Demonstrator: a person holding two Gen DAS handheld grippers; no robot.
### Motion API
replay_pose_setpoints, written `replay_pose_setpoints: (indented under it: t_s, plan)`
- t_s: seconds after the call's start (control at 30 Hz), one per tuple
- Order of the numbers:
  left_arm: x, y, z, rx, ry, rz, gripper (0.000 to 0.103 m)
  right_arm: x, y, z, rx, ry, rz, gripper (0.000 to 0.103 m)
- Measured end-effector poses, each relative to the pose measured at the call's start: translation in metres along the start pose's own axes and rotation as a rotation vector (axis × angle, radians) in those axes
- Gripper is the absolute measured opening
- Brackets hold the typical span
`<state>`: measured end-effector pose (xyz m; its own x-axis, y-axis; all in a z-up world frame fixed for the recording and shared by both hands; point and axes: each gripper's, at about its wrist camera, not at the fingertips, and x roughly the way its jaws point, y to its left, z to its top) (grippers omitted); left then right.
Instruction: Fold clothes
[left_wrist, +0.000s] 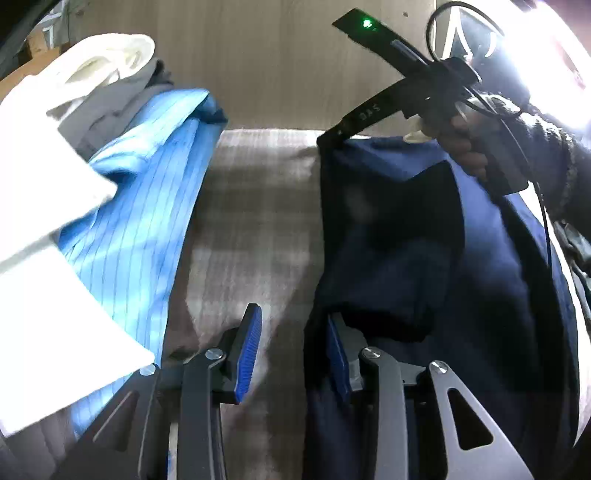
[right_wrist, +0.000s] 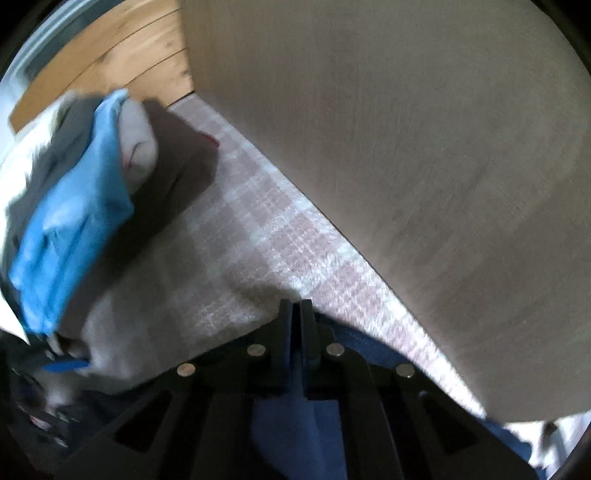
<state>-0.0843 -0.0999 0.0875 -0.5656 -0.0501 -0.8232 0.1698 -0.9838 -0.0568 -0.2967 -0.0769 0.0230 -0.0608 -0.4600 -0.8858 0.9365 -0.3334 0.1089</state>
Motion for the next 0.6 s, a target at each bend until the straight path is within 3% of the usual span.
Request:
replay_pose_setpoints:
  t_s: [0.1, 0.27, 0.4, 0.6]
  plan:
    - [-0.014, -0.003, -0.005, -0.010, -0.001, -0.012, 0.033, -0.010, 0.003, 0.001, 0.006, 0.011, -0.044, 0.008]
    - [-0.060, -0.001, -0.027, -0.029, -0.007, -0.037, 0.033, -0.066, 0.019, -0.011, -0.018, -0.085, -0.162, 0.019]
    - [-0.090, 0.008, -0.063, -0.093, 0.031, -0.071, 0.034, -0.101, 0.055, -0.050, -0.050, -0.081, 0.011, 0.019]
    - [-0.121, 0.015, -0.132, -0.204, 0.119, -0.068, 0.034, -0.062, 0.131, -0.109, -0.097, 0.032, 0.106, 0.019]
